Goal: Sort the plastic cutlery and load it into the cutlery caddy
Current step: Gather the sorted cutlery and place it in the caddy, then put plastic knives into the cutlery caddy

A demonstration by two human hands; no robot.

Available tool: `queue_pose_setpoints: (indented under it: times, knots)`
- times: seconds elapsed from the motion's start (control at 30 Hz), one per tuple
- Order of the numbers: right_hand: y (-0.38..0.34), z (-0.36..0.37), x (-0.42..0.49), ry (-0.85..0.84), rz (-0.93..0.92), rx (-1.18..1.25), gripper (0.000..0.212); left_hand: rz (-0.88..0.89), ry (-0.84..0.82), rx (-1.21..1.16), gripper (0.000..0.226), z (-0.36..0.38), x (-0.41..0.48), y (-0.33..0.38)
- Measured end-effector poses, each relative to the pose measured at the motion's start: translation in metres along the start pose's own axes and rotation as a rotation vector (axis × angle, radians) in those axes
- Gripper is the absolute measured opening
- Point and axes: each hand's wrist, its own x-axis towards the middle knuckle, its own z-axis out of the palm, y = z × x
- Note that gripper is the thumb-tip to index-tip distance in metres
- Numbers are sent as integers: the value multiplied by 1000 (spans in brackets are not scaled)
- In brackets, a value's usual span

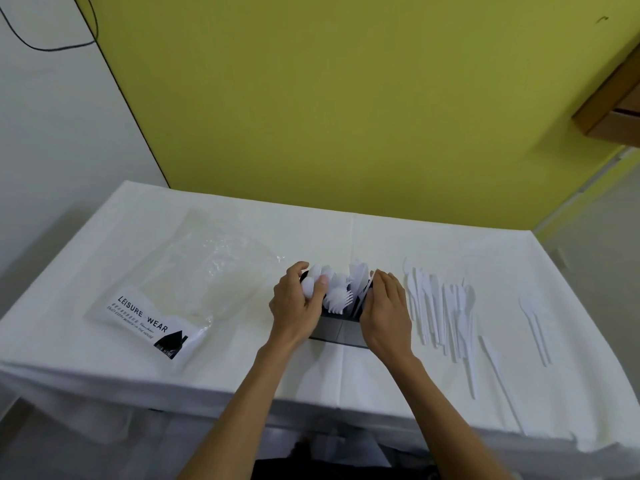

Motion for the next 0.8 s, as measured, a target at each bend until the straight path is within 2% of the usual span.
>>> queue_pose_setpoints:
  times: [0.13, 0.3, 0.4, 0.53, 0.67, 0.8]
  knots:
    - [0, -2, -1, -3, -5, 11, 45, -62, -54, 37, 74, -8, -4, 12]
    - [11, -11, 6, -116, 30, 155, 65, -100, 103, 133, 57, -11, -3, 43]
    - [18, -25, 4, -138, 83, 265, 50, 46, 149, 123, 52, -2, -4, 66]
    - [41, -45, -5, -82, 177, 327, 41, 268, 80, 154, 42, 30, 4, 102]
    - [83, -55, -10, -53, 294, 280, 41, 440, -9, 135, 28, 69, 2, 135]
    - [130, -67, -17, -75, 435, 117, 42, 499, -134, 97, 19, 100, -10, 146]
